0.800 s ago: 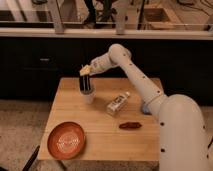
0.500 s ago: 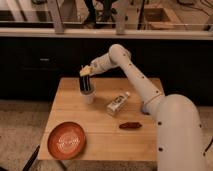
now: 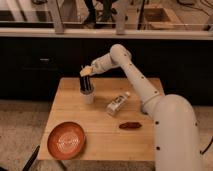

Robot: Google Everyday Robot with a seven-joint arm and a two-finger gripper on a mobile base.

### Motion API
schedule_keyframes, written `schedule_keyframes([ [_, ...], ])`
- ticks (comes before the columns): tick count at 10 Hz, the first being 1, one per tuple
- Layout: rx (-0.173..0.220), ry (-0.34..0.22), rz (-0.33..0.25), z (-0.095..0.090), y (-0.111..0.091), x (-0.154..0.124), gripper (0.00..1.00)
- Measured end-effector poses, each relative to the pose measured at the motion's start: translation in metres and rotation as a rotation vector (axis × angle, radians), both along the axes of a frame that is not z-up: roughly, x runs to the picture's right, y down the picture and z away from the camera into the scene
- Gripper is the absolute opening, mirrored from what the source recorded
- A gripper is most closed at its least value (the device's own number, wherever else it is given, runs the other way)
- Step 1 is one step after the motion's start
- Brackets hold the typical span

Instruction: Place the eraser in the ceramic cup

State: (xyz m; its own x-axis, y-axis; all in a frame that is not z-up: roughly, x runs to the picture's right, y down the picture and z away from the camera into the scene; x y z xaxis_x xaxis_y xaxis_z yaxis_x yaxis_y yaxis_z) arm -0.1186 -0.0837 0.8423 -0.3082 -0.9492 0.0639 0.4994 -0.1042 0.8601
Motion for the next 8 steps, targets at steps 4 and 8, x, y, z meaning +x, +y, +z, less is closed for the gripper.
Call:
schedule_keyframes([
  [4, 0.020, -0.043, -0.036, -0.0021, 0.0020, -0.0056, 0.00],
  [8, 0.040, -0.060, -0.049, 0.0002, 0.0005, -0.0025, 0.00],
])
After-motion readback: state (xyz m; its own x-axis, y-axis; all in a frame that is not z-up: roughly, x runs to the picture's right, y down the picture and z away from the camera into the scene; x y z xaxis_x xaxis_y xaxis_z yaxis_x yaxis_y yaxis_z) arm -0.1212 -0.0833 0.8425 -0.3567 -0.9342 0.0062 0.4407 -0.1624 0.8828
